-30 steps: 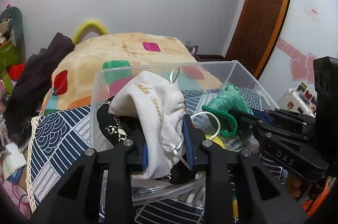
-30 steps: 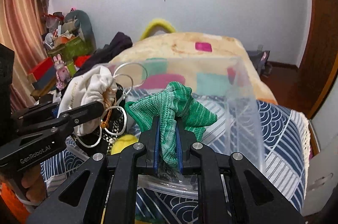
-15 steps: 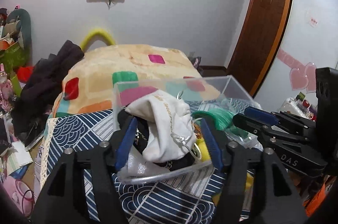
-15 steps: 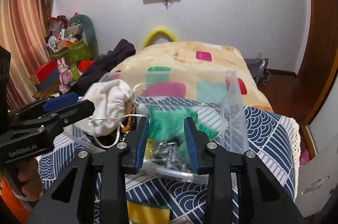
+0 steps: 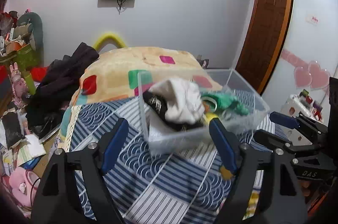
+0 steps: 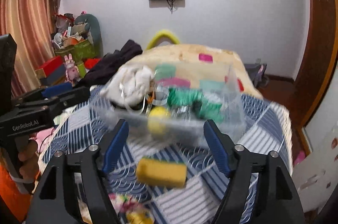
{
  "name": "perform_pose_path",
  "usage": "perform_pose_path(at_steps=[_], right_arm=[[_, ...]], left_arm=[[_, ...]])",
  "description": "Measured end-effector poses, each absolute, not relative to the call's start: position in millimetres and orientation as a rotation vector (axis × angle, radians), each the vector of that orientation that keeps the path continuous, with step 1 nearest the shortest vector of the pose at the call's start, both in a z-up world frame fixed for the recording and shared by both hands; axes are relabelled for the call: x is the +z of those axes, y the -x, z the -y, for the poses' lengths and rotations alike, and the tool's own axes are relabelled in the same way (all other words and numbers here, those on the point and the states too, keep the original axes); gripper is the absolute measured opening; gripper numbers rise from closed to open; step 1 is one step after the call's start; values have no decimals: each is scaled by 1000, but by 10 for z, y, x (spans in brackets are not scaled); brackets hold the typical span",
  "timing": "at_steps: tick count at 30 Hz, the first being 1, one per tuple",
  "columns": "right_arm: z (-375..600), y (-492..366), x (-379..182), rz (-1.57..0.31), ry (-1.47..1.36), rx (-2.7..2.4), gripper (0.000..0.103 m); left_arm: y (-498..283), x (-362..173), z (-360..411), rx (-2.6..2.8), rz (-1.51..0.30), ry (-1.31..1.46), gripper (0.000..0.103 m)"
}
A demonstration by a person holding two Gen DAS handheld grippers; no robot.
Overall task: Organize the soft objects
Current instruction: 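Carry the pouch and green glove over the clear box and release both, then grasp the yellow sponge with the right tool while the left tool grasps the floral cloth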
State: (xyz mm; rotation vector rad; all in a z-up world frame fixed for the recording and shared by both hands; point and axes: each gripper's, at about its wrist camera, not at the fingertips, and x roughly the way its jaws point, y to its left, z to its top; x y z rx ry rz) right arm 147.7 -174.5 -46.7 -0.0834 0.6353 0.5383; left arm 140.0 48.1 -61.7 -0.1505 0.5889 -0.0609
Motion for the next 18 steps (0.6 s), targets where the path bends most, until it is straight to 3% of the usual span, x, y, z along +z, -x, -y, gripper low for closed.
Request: perform_pose_path(at_steps=[13,16,18], right_arm=[[1578,-1579,-1029,-816,94,530,75],[1572,-1599,-1056,-830,91,527,64],[1598,-1578,-1036,-824,79,528,63]], left_arm=[[-1129,-1070,-311,-96,-717,107,81],[-1100,-1082,-216,-118,-722,91,81],[-1077,-1087,-152,-139,-725,80,81]])
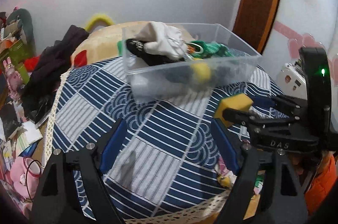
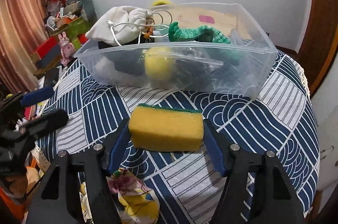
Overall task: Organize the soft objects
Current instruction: 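Grasp the yellow sponge with the right tool while the left tool grasps the floral cloth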
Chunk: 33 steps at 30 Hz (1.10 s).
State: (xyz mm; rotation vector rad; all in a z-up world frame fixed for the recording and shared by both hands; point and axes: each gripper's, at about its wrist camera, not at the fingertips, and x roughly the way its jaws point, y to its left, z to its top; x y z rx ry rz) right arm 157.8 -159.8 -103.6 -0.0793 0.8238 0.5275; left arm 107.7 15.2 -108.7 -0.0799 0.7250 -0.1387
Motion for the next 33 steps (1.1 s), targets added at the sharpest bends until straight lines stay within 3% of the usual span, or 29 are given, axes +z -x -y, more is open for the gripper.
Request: perform_pose_path(at_steps=[15,21,24,26,29,33], right_arm=[[2152,-1243,-806,-723,18,409,62],[2165,-1174,-812,-716,28,416,62],[2145,-1156,-814,-716,27,420,62],[2139,-1143,-809,-715,25,421,62],[2141,-1131,-804,-711,23,422,62],[2132,-1122,-807,-713,19,425,63]], left_arm=[[-1002,-1322,502,-312,-827,54,81],[-993,-1526,666,-377,-898,80,58],[-968,-1528,675,-389,-886,82,41],[-964,-1527,637,-385,-886,95,22],[-952,-1485,536,-386,-878,129,14],[-941,-1392,456,-336,-840,125,13]])
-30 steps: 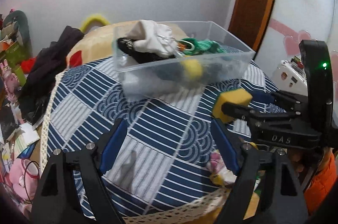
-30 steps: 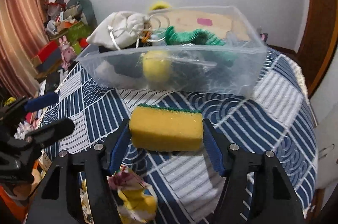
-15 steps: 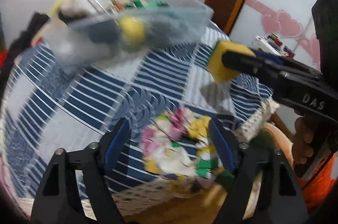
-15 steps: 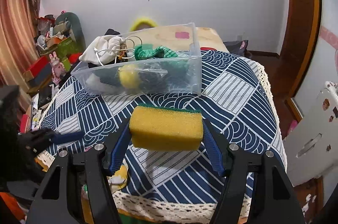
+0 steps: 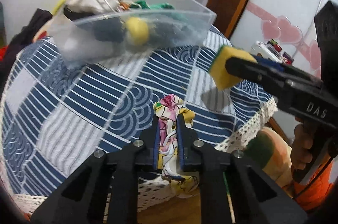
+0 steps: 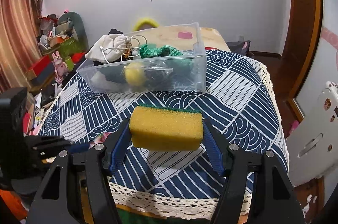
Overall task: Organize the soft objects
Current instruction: 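Grasp the yellow sponge with the right tool while the left tool grasps the floral cloth, then lower the floral cloth and yellow sponge into the clear box and open both tools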
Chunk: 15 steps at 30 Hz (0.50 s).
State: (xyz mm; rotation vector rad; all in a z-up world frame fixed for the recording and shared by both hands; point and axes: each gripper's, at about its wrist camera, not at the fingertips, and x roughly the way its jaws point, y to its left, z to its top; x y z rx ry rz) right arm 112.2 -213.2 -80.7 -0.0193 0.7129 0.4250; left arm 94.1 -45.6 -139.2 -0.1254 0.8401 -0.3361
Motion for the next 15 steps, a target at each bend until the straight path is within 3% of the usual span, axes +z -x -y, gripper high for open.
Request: perform_pose_path(at_steps=[15], right_arm=[[1971,-1196,-606,-651,38,464,62]], left_arm=[[-1155,-768,71,-205,-661,138,14]])
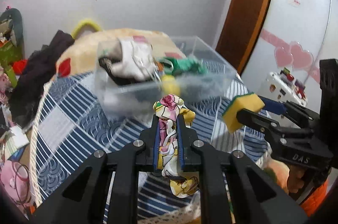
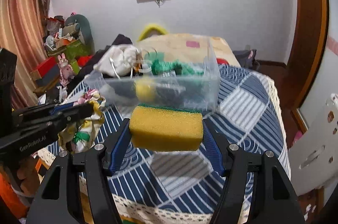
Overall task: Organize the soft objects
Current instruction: 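Lower the floral cloth and yellow sponge into the clear box and open both tools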
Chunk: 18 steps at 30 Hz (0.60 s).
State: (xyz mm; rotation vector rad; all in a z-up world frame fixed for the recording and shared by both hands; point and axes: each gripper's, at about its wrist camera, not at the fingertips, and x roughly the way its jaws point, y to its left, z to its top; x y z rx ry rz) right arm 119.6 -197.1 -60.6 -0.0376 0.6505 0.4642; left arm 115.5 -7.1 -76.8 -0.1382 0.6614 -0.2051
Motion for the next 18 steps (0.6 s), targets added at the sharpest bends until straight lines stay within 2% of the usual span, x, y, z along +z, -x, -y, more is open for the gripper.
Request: perform_pose_path(at_steps=[9,18], right_arm=[[1852,-1379,-314,-543,62,476,63],[1664,-1614,-225,-491,66,486,63]], left_arm=[[-1315,-365,-45,-165,-542,128,14],[-1708,-279,-126,-147,-523,162,14]])
